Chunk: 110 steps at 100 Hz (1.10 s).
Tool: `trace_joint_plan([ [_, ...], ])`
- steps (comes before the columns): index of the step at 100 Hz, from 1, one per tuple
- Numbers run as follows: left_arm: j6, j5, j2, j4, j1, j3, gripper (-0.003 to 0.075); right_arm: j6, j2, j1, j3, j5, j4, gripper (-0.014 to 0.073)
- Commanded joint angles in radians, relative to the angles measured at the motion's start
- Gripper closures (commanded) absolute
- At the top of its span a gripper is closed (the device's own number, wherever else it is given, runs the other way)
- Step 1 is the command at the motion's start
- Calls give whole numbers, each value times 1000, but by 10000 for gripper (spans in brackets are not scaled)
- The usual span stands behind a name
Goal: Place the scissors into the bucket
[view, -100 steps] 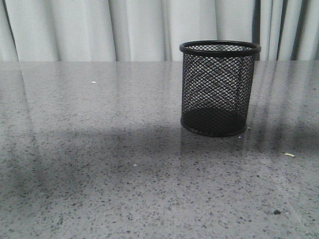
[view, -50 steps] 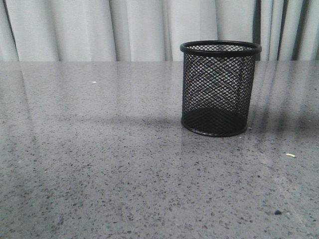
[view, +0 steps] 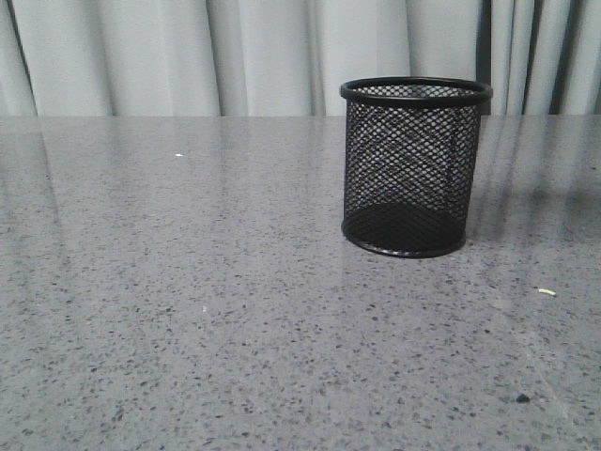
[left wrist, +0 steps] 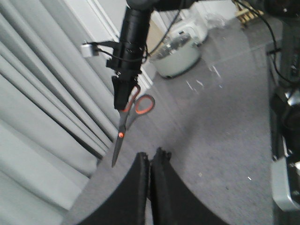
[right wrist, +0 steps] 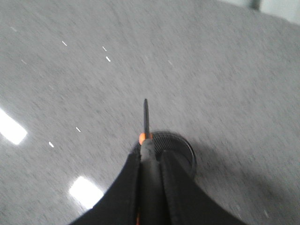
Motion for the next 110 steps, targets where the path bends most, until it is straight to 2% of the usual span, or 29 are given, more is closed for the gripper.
trace_joint_plan([
  [1, -30, 36, 7, -20, -8, -19, 740, 18, -92, 16, 65, 34, -48, 653],
  [12, -32, 99, 5, -18, -8, -19, 740, 18, -147, 17, 147, 34, -59, 653],
  [25, -32, 72, 5, -12, -8, -15, 740, 18, -119, 17, 166, 32, -50, 653],
  [52, -32, 58, 5, -12, -8, -15, 740, 9, 90, 17, 153, 31, -13, 653],
  [78, -33, 98, 5, -39, -8, -15, 740, 2, 270, 17, 45, 31, -10, 625],
  [87, -33, 98, 5, -57, -8, -15, 740, 2, 291, 17, 18, 31, -10, 526],
  [102, -33, 98, 5, -61, -8, -15, 740, 2, 294, 17, -22, 25, -24, 208],
  [110, -33, 98, 5, -61, -8, -15, 740, 2, 294, 17, -64, 19, -44, 97],
])
